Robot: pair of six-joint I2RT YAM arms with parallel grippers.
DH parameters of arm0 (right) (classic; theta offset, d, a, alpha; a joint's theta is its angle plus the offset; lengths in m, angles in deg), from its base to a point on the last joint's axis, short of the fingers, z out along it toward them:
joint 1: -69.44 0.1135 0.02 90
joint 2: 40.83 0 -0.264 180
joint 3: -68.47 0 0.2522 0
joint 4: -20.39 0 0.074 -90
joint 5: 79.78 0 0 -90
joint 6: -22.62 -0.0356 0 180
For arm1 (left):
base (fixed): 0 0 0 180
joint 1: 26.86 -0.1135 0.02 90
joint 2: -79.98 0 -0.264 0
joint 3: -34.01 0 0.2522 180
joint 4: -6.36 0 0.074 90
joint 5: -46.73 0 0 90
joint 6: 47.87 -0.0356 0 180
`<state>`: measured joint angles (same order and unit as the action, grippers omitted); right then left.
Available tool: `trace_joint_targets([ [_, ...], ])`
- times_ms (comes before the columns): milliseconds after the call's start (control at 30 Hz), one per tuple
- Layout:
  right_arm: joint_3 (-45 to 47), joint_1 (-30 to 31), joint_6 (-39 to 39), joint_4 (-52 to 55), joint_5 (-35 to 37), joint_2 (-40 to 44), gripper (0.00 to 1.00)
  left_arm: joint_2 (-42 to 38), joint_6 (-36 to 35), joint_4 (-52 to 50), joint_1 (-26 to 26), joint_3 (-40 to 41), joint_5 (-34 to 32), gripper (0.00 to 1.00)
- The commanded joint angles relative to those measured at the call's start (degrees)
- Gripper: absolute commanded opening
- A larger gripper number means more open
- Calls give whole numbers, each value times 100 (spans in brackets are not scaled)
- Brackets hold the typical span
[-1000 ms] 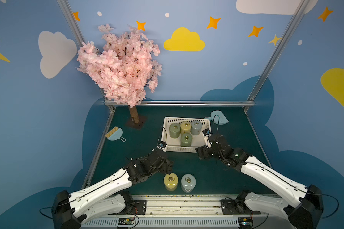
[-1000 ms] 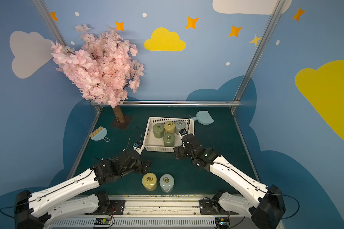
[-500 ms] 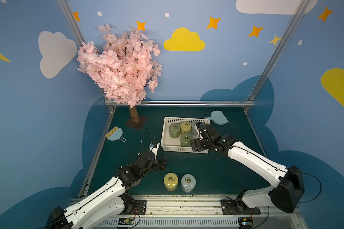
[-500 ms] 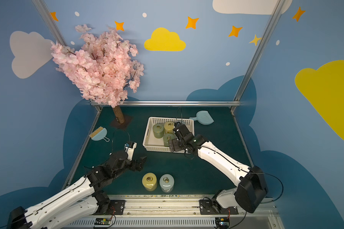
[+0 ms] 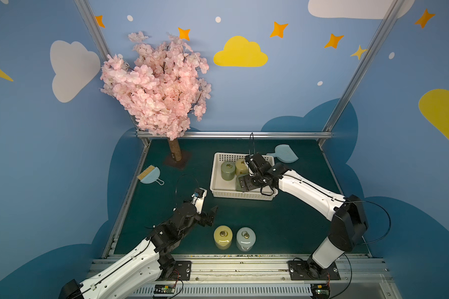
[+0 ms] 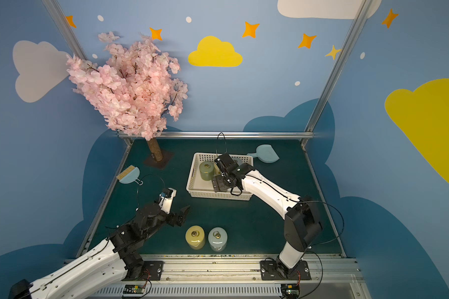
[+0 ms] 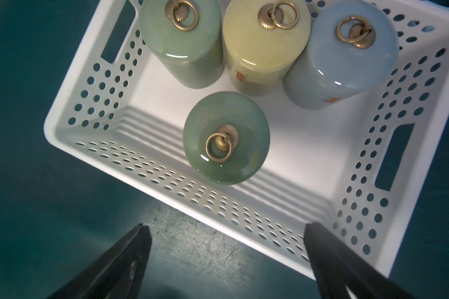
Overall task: Take the tea canister out of the basket
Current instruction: Place the tea canister at the center of the board.
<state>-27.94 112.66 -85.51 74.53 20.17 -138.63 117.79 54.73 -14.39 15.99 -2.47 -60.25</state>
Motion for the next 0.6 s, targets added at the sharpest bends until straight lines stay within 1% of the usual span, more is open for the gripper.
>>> trace_joint_targets([
  [0, -403, -35, -33, 354, -30, -322, 98, -193, -100, 93, -14, 101, -99, 100],
  [267, -956, -136, -77, 487, -127, -925, 98, -418, -117, 18, -17, 136, -148, 100],
  [567, -1427, -272, -43, 680, -416, -1433, 98, -409, -122, 38, -19, 145, -165, 100],
])
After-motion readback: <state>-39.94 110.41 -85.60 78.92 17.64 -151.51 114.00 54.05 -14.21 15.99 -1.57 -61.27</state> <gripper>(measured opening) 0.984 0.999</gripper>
